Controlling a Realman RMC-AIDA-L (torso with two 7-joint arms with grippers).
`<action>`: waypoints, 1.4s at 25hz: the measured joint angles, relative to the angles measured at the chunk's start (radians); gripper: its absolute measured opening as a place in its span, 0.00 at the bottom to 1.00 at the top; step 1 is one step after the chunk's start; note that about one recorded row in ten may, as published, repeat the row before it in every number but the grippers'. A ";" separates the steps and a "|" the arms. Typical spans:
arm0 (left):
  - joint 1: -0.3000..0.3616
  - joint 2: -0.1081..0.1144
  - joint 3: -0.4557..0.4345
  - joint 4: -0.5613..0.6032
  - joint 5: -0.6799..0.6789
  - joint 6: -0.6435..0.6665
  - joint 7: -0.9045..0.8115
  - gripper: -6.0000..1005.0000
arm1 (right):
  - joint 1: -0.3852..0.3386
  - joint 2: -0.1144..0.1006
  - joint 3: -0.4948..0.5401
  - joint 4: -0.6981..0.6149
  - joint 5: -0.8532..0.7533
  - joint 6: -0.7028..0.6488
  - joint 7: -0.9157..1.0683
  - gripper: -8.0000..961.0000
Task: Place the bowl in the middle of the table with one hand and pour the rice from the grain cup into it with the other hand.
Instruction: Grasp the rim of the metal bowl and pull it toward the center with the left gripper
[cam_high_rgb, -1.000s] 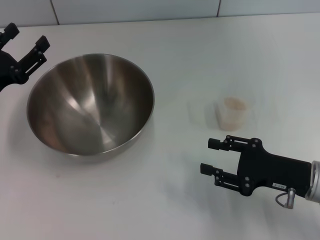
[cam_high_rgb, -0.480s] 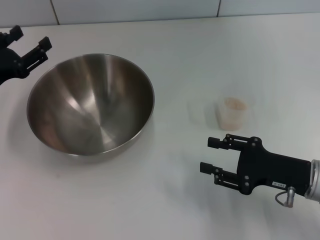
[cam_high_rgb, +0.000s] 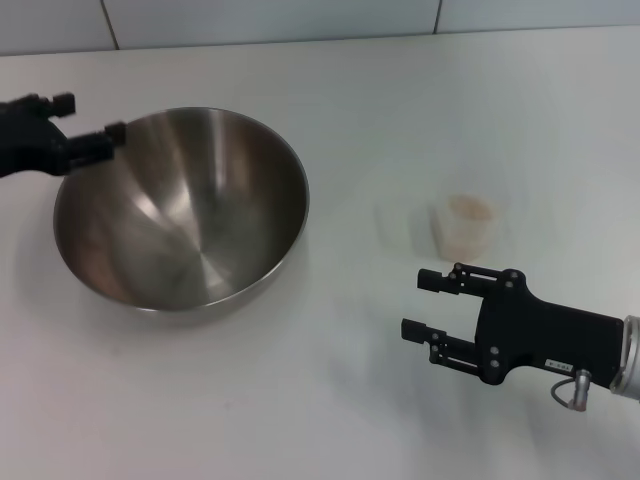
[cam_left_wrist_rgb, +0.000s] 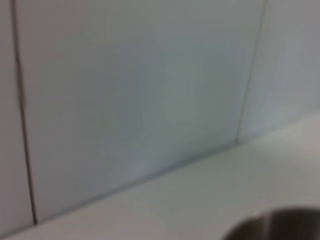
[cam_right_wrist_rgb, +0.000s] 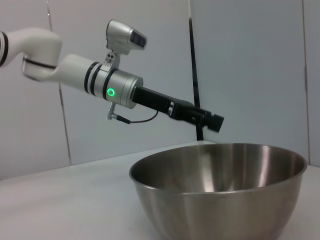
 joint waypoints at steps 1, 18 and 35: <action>0.000 0.000 0.000 0.000 0.000 0.000 0.000 0.72 | -0.001 0.000 0.000 0.000 0.000 0.000 0.000 0.62; -0.153 -0.003 0.060 0.137 0.538 0.118 -0.372 0.70 | 0.001 -0.001 0.002 -0.001 0.000 0.003 0.000 0.62; -0.171 0.000 0.059 0.133 0.568 0.126 -0.415 0.69 | 0.001 -0.001 0.010 0.002 0.000 0.004 0.000 0.62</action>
